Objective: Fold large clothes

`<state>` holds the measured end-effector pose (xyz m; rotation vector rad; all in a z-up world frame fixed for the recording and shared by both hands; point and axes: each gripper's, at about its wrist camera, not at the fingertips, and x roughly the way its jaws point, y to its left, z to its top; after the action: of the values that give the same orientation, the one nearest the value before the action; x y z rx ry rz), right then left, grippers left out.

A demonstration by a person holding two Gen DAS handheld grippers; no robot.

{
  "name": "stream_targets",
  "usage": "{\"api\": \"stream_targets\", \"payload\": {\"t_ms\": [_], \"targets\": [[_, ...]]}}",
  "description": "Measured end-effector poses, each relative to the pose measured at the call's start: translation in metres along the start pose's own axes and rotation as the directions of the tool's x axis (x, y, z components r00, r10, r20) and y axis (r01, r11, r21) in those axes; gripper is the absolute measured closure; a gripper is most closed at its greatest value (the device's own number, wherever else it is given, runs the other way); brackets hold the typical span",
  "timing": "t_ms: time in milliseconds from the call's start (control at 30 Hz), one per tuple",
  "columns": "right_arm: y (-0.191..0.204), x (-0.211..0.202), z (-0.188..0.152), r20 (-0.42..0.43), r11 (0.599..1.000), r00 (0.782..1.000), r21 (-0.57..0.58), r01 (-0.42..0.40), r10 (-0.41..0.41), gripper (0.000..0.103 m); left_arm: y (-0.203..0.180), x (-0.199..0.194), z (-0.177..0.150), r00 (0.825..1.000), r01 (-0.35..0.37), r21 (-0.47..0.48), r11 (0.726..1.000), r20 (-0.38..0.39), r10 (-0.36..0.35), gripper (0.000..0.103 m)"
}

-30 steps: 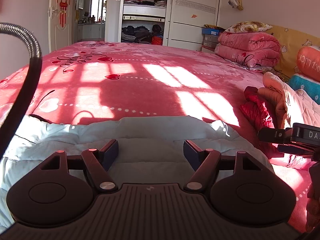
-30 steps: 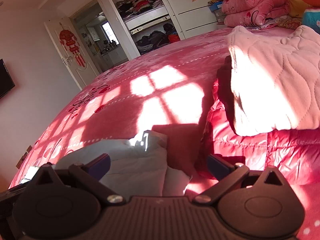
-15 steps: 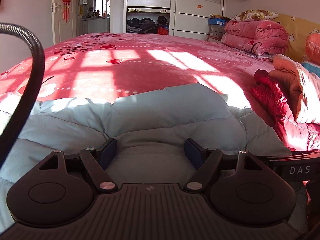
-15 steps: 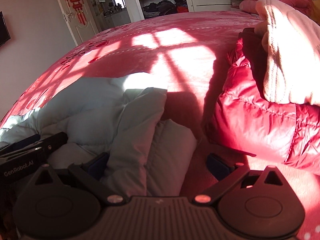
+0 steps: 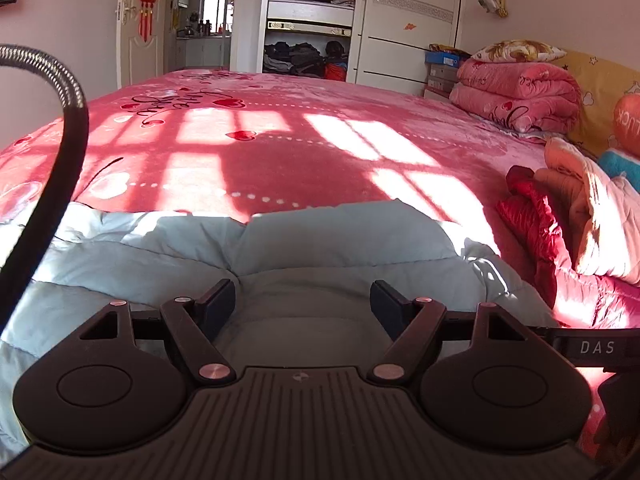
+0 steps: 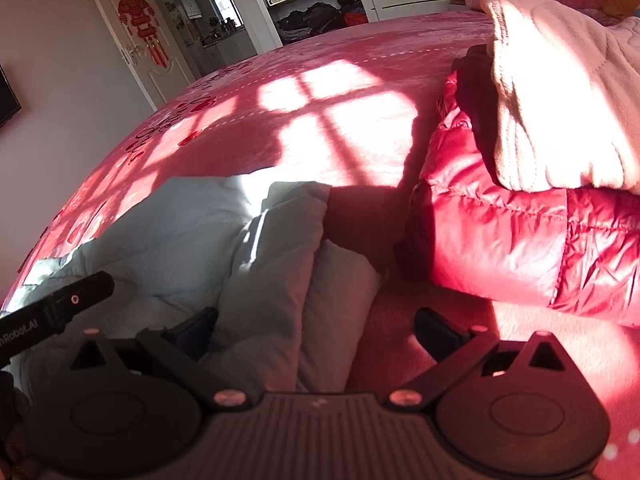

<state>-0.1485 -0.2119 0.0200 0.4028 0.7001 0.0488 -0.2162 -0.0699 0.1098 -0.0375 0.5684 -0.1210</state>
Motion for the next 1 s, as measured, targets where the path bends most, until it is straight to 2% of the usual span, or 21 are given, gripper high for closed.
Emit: {"api": "stream_targets", "payload": {"t_ms": [133,200,267,400,600,700,833,900,967,1000], "targets": [[-0.007,-0.016,-0.001,0.016,0.998,1.000,0.057,-0.013,0.012,0.001,0.024,-0.045,0.016,0.997,-0.046,-0.013,0.999,0.069,0.047,0.009],[-0.008,-0.025,-0.002,0.022,0.997,0.999,0.072,-0.026,0.024,0.001,0.040,-0.063,0.020,0.995,-0.069,-0.015,0.997,0.074,0.070,0.007],[-0.006,-0.032,-0.004,0.026,0.997,0.999,0.065,-0.029,0.028,0.001,0.066,-0.081,0.023,0.994,-0.094,-0.024,0.995,0.044,0.095,0.004],[-0.003,-0.044,-0.010,0.007,0.996,0.998,0.056,-0.069,0.068,0.001,0.113,-0.107,0.021,0.989,-0.148,-0.078,0.986,0.002,0.148,0.004],[-0.013,-0.056,-0.023,-0.039,0.979,0.988,0.146,-0.144,0.151,0.001,0.177,-0.140,0.011,0.983,-0.179,-0.224,0.958,-0.010,0.181,0.003],[-0.016,-0.059,-0.031,-0.054,0.973,0.986,0.178,-0.144,0.156,0.001,0.202,-0.144,0.001,0.981,-0.188,-0.313,0.931,-0.018,0.192,0.003],[-0.010,-0.058,-0.038,-0.061,0.976,0.985,0.159,-0.149,0.160,0.001,0.227,-0.141,-0.009,0.986,-0.155,-0.447,0.881,-0.019,0.164,0.003],[-0.009,-0.052,-0.039,-0.065,0.978,0.986,0.149,-0.145,0.156,0.001,0.238,-0.134,-0.012,0.994,-0.104,-0.529,0.842,-0.018,0.112,0.003],[-0.010,-0.048,-0.041,-0.065,0.978,0.986,0.154,-0.141,0.152,0.001,0.255,-0.126,-0.017,0.999,-0.044,-0.580,0.814,-0.015,0.043,0.003],[-0.010,-0.047,-0.041,-0.061,0.977,0.986,0.157,-0.145,0.156,0.001,0.258,-0.122,-0.019,0.999,-0.031,-0.597,0.802,-0.011,0.031,0.003]]}}
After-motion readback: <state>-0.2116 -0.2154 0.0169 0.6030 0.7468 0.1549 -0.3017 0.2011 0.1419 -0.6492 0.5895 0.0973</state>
